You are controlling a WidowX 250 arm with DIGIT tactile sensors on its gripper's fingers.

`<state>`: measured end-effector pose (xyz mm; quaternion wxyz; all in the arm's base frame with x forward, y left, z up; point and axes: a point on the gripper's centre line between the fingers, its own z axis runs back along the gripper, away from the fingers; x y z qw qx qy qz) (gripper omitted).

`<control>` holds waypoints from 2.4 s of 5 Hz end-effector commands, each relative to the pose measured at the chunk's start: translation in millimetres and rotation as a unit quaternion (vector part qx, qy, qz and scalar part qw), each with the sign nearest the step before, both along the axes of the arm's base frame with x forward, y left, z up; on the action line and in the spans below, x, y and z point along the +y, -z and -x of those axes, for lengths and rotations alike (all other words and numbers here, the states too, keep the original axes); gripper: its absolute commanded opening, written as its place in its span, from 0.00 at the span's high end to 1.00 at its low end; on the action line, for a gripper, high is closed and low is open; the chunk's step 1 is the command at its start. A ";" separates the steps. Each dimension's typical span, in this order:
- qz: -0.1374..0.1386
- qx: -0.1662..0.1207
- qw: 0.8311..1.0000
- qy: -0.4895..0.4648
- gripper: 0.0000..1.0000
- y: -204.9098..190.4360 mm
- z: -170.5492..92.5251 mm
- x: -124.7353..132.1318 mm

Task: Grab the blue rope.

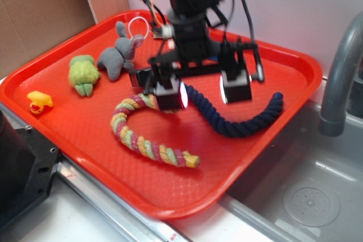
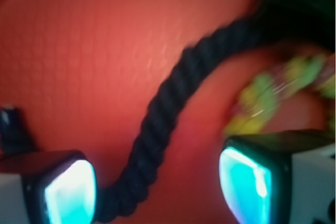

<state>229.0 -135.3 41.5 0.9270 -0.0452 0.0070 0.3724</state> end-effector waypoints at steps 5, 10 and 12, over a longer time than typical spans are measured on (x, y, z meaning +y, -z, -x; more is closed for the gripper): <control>-0.012 0.075 0.996 -0.050 0.00 33.4 64.8 -5.2; -0.220 -0.062 0.950 0.213 1.00 -116.4 -6.6 69.4; -0.128 -0.065 0.977 0.158 1.00 -206.6 -35.4 150.4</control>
